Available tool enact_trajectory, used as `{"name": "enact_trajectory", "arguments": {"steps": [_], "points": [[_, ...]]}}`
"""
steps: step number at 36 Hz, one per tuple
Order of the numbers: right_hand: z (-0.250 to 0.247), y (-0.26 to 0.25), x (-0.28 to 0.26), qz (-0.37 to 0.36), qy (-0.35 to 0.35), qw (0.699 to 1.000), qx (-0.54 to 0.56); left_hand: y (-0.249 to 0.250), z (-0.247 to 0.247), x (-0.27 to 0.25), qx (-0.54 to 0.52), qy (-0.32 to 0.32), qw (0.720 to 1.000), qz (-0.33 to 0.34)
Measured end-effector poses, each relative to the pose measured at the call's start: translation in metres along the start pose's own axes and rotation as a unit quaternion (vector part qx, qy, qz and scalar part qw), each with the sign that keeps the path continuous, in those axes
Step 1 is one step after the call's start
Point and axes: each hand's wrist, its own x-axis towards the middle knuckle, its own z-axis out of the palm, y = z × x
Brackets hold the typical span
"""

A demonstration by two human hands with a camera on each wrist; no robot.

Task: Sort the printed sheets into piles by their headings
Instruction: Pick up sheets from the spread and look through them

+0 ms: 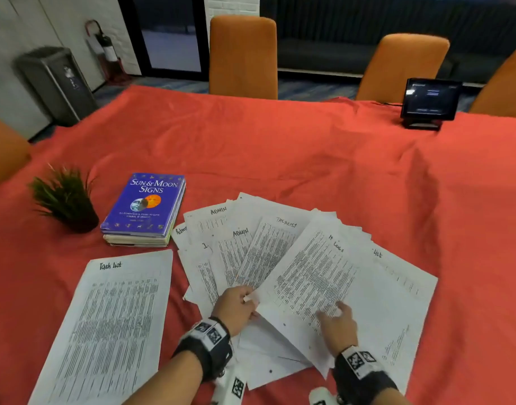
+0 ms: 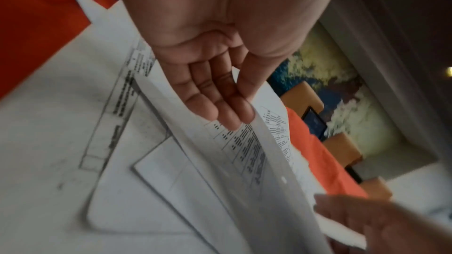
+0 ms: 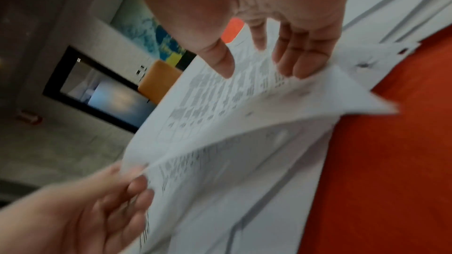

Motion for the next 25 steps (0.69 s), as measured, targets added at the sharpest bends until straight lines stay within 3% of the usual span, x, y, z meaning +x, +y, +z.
{"name": "enact_trajectory", "arguments": {"steps": [5,8,12,16,19,23,25], "points": [[-0.024,-0.001,0.013,0.055,0.066,0.986,0.14,-0.013,-0.012,-0.018,-0.102,-0.043,0.994,0.019],[-0.029,-0.001,0.023,0.096,0.011,0.968,0.233,-0.012,-0.016,-0.025,-0.129,-0.067,0.989,0.036],[-0.035,-0.006,0.025,0.133,-0.119,0.914,0.364,-0.007,-0.019,-0.029,-0.15,-0.1,0.983,0.041],[-0.046,-0.01,0.027,0.103,-0.092,0.923,0.36,-0.002,-0.023,-0.025,-0.133,-0.119,0.983,0.04],[-0.059,-0.008,0.031,0.096,-0.041,0.923,0.369,0.004,-0.032,-0.012,-0.125,-0.067,0.99,0.02],[-0.081,-0.001,0.034,0.094,-0.01,0.92,0.38,-0.005,-0.044,0.019,-0.046,0.066,0.996,-0.024],[-0.087,0.004,0.039,0.098,-0.001,0.926,0.364,-0.014,-0.044,0.032,0.024,0.073,0.995,-0.065]]}}
